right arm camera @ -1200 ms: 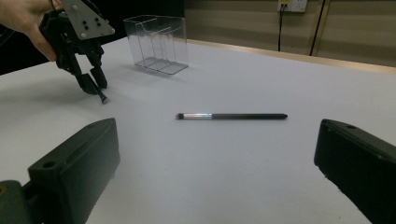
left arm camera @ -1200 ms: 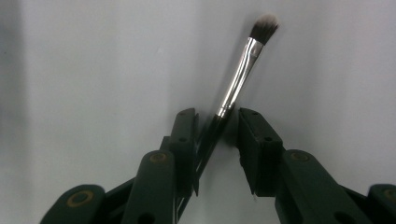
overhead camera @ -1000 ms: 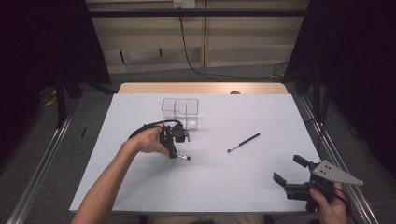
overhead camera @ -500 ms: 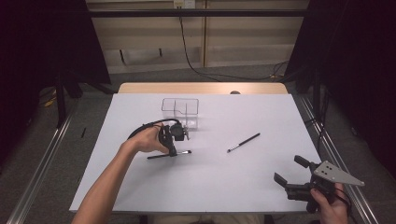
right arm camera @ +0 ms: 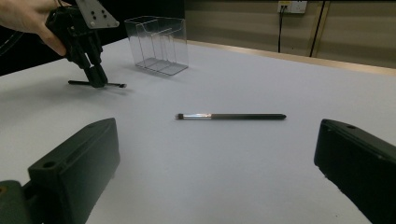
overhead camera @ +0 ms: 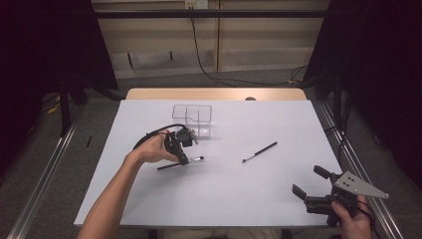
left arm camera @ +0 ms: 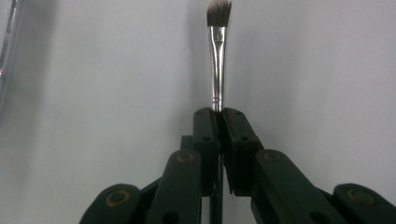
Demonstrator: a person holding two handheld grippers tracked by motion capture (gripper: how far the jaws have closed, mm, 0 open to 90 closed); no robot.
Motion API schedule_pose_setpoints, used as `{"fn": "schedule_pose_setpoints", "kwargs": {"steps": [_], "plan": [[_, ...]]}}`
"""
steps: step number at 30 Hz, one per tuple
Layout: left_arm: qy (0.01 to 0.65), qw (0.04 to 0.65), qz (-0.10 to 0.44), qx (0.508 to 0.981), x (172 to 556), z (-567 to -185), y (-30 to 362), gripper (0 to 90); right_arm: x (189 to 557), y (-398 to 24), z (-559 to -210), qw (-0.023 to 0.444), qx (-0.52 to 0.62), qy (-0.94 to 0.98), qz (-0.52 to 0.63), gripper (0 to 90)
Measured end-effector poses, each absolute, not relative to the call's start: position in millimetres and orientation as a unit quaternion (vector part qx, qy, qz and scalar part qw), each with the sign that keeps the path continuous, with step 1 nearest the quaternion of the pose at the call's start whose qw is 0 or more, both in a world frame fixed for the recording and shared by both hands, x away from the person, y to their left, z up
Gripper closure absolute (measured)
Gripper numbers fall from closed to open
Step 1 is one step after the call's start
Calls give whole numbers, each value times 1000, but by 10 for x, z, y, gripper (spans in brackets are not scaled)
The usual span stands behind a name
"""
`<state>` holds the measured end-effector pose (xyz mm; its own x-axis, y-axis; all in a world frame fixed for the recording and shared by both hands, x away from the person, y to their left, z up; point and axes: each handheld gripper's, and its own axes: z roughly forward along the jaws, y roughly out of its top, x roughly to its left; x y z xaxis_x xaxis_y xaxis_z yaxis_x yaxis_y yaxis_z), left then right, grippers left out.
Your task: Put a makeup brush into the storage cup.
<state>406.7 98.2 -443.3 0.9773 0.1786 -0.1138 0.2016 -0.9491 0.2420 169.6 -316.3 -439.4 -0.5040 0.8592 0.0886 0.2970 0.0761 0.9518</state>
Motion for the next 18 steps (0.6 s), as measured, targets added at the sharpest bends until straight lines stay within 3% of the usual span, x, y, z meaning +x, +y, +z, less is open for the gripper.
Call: {"fn": "schedule_pose_setpoints", "kwargs": {"steps": [18], "plan": [[138,227,-38,963,3947,-4208,1169,845,1704,-3151,-4404,264,424,686,529,0]]}}
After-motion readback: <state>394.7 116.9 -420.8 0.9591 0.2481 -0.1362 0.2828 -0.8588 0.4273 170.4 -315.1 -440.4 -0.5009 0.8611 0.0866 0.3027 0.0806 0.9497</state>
